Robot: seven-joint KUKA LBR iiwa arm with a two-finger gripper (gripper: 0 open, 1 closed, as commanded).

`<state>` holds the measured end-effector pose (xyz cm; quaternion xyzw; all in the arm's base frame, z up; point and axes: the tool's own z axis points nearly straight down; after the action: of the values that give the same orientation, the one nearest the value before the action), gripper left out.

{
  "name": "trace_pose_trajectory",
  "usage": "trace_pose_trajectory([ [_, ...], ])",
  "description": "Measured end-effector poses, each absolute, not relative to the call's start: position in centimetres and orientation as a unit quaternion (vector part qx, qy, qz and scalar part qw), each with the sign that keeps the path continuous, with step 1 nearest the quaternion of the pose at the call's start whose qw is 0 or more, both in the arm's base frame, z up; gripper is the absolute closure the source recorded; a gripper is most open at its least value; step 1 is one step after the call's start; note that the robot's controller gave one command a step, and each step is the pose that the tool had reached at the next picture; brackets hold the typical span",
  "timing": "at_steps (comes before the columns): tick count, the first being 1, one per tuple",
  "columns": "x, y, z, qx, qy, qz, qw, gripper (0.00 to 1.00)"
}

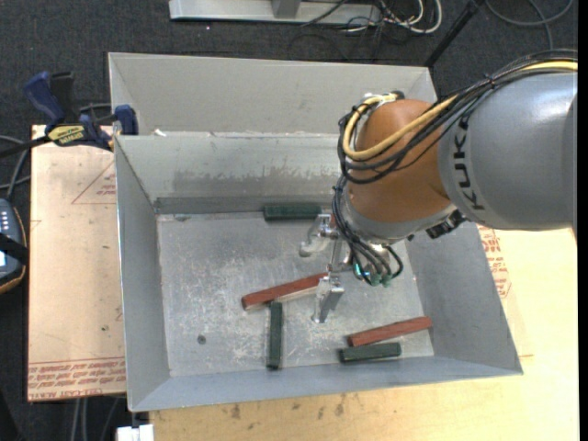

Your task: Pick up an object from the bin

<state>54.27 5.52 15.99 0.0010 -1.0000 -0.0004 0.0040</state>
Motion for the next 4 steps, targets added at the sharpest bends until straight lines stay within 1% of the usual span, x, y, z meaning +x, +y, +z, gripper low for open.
trace_pose_trajectory([
  [1, 54.5, 5.5, 16.4, 0.0, -1.0, -0.001, 0.0, 0.0],
  [2, 55.8, 5.7, 11.1, 0.039, -0.999, -0.001, -0.003, 0.0],
  [3, 57.2, 5.7, 7.3, 0.039, -0.999, -0.002, 0.001, 0.0],
  [4, 57.0, 5.7, 7.4, 0.042, -0.999, -0.001, -0.004, 0.0],
])
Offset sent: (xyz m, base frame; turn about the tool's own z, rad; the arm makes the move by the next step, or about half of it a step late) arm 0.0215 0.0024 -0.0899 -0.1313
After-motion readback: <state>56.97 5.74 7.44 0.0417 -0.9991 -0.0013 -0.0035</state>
